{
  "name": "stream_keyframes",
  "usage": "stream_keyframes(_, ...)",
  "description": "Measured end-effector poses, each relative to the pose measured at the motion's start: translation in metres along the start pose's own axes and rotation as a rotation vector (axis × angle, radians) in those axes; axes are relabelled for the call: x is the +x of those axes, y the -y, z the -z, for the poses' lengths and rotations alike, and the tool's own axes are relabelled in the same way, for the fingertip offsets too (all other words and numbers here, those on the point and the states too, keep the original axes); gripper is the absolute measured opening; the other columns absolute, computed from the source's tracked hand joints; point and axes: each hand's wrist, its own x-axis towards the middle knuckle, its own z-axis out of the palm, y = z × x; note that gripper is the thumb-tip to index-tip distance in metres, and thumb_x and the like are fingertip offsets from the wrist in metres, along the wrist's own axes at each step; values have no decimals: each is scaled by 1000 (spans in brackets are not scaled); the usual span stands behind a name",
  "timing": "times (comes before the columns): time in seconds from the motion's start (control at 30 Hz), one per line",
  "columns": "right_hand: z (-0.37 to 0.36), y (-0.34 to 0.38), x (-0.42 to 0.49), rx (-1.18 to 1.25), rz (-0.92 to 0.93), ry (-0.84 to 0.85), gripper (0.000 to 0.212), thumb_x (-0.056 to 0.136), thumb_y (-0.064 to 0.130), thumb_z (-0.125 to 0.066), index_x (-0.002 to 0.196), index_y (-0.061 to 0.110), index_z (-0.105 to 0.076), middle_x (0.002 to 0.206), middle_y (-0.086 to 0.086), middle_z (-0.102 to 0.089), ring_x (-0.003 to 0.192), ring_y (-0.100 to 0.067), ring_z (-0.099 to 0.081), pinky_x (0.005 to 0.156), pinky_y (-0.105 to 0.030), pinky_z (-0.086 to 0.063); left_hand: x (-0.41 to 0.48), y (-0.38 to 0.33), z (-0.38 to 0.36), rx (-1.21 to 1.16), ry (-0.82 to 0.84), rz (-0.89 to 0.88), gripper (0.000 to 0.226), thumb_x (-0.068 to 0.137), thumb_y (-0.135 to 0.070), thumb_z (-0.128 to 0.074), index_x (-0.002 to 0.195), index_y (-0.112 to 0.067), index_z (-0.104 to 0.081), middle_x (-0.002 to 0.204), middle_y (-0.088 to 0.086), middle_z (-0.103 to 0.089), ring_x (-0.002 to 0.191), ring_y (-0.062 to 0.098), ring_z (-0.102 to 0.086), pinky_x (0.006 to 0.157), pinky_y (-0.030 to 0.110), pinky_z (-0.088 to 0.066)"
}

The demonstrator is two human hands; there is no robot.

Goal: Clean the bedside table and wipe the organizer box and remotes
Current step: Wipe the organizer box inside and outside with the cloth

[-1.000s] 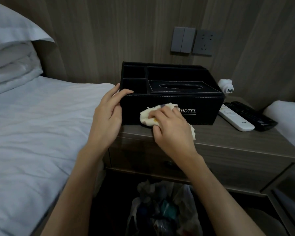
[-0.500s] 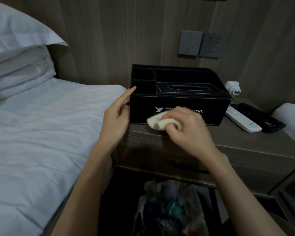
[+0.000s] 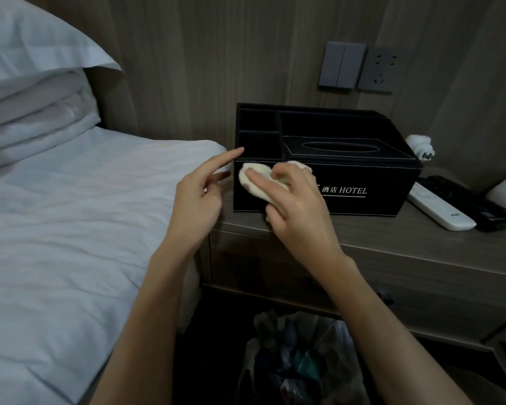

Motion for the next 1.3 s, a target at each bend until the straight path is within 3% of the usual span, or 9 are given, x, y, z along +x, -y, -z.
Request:
stream_keyframes(0.17, -2, 2, -9, -66, 0, 127, 46, 80, 8, -53, 121, 20, -66, 106, -4, -60, 96, -25, -55, 69, -36, -52, -1, 0, 1, 41, 5, -39, 73, 83, 15, -31, 127, -35, -59, 131, -17, -58, 122, 10, -56, 104, 37, -46)
stream_keyframes(0.27, 2, 8, -12, -108, 11, 211, 42, 82, 7, -51, 118, 19, -69, 102, -1, -66, 90, -26, -60, 73, -34, -47, -4, -7, -1, 30, 17, -22, 74, 84, 18, -29, 128, -34, -57, 124, -27, -57, 119, 0, -56, 101, 26, -47)
stream_keyframes(0.47, 24, 14, -4, -25, -130, 420, 35, 90, 10, -46, 111, 27, -69, 111, 11, -64, 109, -14, -51, 85, -30, -38, -5, -9, 0, -39, 62, 29, 76, 87, 20, -29, 133, -35, -52, 132, -21, -54, 121, 3, -55, 104, 30, -46)
stream_keyframes(0.6, 35, 22, -5, 47, -149, 218, 32, 91, 13, -45, 109, 21, -70, 103, 8, -61, 100, -11, -51, 83, -32, -45, -4, -6, 4, -97, 86, 59, 79, 86, 24, -27, 135, -34, -48, 139, -15, -51, 128, 6, -50, 102, 24, -47)
stream_keyframes(0.73, 31, 32, 13, 16, -1, -27, 43, 86, 11, -46, 126, 14, -62, 117, -3, -57, 107, -20, -48, 85, -36, -46, -2, -1, 8, -127, 79, 72, 76, 82, 27, -26, 138, -18, -50, 134, -3, -57, 125, 8, -53, 96, 20, -48)
stream_keyframes(0.8, 20, 34, 20, -65, 30, -8, 51, 83, 6, -51, 133, 15, -55, 124, -8, -53, 108, -24, -47, 84, -39, -44, -1, 1, 9, -120, 75, 84, 72, 82, 26, -28, 135, -16, -53, 127, -6, -61, 121, 6, -56, 92, 20, -49)
stream_keyframes(0.93, -11, 27, 15, -199, 9, 61, 63, 83, 3, -54, 143, 19, -44, 129, -12, -45, 103, -26, -40, 77, -40, -42, -1, -2, 9, -151, 66, 104, 74, 83, 25, -29, 120, -33, -57, 116, -20, -63, 113, -5, -58, 89, 17, -50)
stream_keyframes(1.1, -24, 21, 2, -174, 65, 43, 56, 80, 0, -48, 133, 16, -57, 122, -14, -55, 98, -26, -44, 74, -37, -41, 1, -2, 10, -175, 80, 106, 77, 80, 29, -27, 132, -21, -52, 130, 0, -61, 120, 1, -56, 97, 20, -48)
stream_keyframes(1.3, -23, 22, -7, -134, 32, 172, 47, 80, -2, -55, 120, 19, -67, 111, -5, -61, 98, -26, -49, 69, -34, -45, -1, -4, 7, -118, 57, 97, 78, 81, 28, -28, 132, -27, -50, 133, -3, -58, 125, 8, -53, 96, 16, -46)
